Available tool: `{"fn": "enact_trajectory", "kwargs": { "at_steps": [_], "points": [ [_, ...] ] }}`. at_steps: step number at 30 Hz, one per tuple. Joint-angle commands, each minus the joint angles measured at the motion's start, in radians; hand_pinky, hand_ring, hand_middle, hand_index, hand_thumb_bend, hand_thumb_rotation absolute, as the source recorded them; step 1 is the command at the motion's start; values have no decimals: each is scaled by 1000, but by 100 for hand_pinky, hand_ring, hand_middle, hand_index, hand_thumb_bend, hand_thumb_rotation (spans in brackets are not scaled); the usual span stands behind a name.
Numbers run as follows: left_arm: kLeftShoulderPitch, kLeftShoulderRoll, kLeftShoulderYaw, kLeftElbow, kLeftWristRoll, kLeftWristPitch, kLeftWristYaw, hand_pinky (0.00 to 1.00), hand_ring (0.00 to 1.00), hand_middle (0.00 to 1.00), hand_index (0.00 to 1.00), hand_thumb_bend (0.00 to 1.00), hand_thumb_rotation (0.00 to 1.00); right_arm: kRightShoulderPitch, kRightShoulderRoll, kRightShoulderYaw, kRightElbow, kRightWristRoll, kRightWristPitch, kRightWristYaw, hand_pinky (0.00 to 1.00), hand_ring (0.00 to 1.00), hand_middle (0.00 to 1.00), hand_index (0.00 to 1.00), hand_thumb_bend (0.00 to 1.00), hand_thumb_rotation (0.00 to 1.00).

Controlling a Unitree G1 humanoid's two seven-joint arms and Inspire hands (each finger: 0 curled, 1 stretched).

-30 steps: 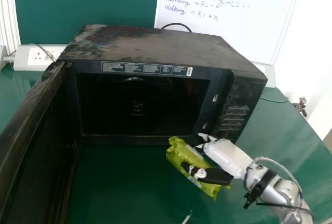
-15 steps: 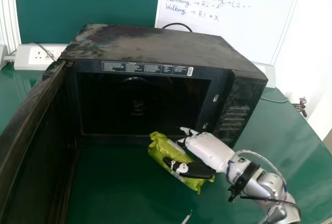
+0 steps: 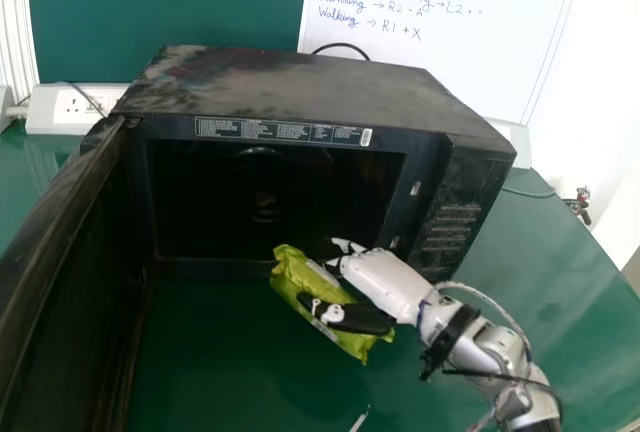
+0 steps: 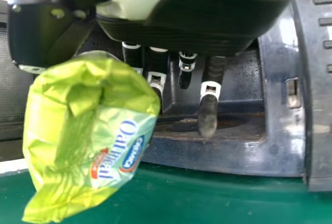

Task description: Put biscuit inside oven

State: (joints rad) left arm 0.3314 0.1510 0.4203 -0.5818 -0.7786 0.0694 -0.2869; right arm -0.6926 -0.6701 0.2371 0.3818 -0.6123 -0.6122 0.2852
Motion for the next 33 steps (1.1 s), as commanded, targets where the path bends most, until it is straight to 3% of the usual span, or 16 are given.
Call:
{"fn": "enact_trajectory", "kwargs": {
  "at_steps": [1,7,11,17,19,24,27,33],
  "points": [
    [13,-3,2,-8,2,-10,1,100,98,97,98,89,89,-38,13,8,17,13,15,10,20,28,40,50,53,0],
    [15,-3,0,-7,0,-13,-4,100,98,97,98,89,89,-99,43,21,85,0,26,-15,25,30,40,49,53,0],
    [20,-7,-3,-14,6,-13,5,100,98,97,98,89,89,-140,63,32,148,-15,14,-61,15,23,46,48,53,0],
    [22,-5,-2,-11,5,-16,0,100,98,97,98,89,89,-191,89,55,209,-42,30,-99,17,25,40,49,53,0],
    [23,-5,-3,-11,6,-18,-2,100,98,97,98,89,89,-205,97,59,226,-45,35,-105,15,23,45,48,53,0],
    [28,-7,-4,-16,7,-18,0,100,98,96,98,89,89,-235,118,68,250,-45,77,-97,13,21,46,48,53,0],
    [29,-9,-5,-17,3,-17,0,100,98,96,98,89,89,-262,126,79,279,-55,82,-107,18,27,43,49,53,0],
    [31,-10,-7,-17,14,-19,2,100,98,96,97,89,89,-315,150,96,342,-61,85,-124,28,37,45,49,53,0]
  ]
}}
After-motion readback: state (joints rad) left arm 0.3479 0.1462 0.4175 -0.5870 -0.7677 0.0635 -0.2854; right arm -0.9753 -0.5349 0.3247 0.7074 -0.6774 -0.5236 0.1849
